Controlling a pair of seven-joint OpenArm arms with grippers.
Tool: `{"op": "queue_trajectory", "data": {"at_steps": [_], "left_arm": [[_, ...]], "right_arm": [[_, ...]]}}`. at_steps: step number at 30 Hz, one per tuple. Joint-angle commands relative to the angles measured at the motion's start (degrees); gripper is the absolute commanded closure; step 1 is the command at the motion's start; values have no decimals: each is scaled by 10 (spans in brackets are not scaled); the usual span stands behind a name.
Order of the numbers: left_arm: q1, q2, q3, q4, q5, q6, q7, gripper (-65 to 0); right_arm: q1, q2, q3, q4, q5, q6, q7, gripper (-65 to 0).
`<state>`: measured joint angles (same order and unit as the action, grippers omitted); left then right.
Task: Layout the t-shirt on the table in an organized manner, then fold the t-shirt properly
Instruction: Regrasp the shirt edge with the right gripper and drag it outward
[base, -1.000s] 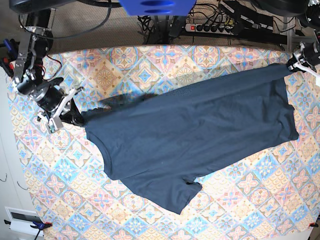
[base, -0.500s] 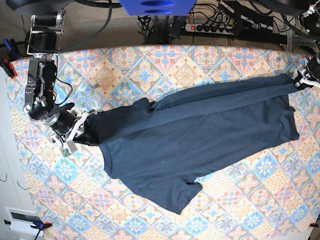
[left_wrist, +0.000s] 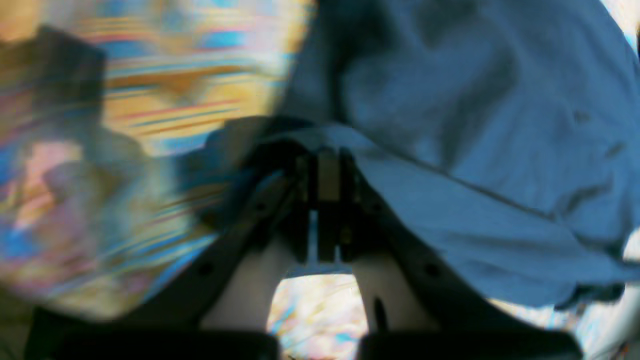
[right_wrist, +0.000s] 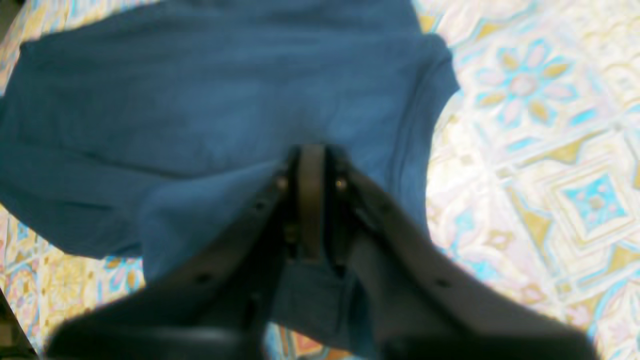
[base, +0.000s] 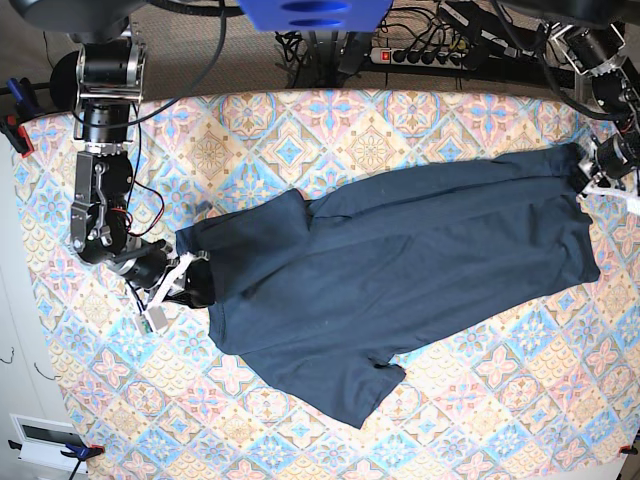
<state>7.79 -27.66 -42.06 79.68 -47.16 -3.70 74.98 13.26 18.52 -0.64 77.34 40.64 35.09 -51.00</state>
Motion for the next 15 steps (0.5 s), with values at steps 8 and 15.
{"op": "queue_trajectory", "data": {"at_steps": [8, 15], "left_arm": [[13, -18, 5, 9, -20, -2, 9, -340], [146, -43, 5, 60, -167, -2, 18, -576]], "right_arm": [[-41, 38, 13, 98, 13, 4, 9, -239], [-144, 45, 62, 152, 13, 4, 9, -239]]}}
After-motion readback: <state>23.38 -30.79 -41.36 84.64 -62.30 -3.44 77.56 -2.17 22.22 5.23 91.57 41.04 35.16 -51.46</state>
